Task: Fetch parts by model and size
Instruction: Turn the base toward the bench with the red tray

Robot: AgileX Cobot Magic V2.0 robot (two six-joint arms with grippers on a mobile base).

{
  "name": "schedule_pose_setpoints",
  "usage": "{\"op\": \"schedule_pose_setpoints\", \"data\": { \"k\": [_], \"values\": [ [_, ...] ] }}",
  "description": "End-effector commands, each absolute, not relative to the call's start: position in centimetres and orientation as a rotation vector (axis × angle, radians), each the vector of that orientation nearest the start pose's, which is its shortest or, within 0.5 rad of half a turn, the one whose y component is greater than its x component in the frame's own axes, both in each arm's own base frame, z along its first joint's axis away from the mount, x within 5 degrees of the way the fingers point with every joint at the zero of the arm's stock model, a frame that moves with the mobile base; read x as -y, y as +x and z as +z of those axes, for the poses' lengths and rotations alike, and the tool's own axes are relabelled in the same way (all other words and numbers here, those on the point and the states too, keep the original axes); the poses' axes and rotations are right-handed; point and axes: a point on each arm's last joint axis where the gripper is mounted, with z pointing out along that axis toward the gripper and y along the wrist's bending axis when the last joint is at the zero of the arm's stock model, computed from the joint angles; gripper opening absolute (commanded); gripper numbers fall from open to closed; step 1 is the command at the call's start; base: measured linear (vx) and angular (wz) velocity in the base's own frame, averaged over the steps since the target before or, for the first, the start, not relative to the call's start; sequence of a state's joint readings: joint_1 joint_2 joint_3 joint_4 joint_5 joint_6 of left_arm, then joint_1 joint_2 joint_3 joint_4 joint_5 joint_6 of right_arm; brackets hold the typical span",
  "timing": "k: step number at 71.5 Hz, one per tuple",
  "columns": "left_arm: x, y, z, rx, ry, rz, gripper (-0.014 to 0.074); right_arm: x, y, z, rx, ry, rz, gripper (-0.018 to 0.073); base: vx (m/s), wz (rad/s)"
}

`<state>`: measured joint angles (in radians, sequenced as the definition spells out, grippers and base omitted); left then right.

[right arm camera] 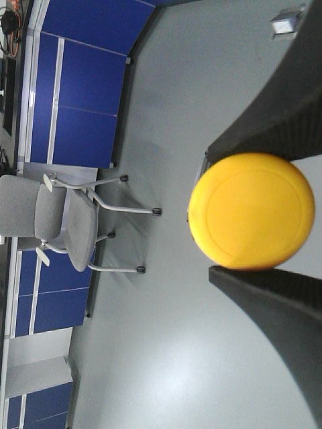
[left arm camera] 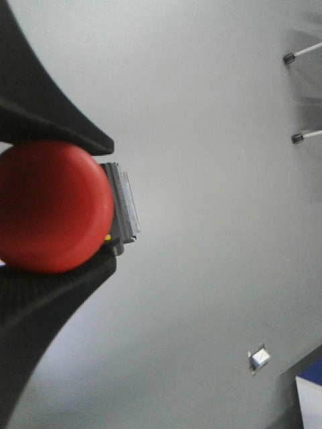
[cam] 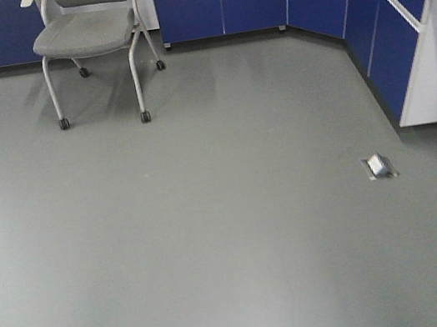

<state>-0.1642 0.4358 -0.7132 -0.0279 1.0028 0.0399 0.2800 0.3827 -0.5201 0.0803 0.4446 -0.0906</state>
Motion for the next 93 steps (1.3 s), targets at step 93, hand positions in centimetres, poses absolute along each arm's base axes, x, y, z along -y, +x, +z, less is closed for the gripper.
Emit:
{"op": "schedule_pose_setpoints", "data": {
  "k": [93],
  "values": [
    [1.35, 6.33, 34.34, -2.128, 0.217, -0.12, -0.0006, -2.47, 7.79, 33.78, -1.668, -0.274, 0.213, -0.001, 0.6, -0.02]
  ]
}}
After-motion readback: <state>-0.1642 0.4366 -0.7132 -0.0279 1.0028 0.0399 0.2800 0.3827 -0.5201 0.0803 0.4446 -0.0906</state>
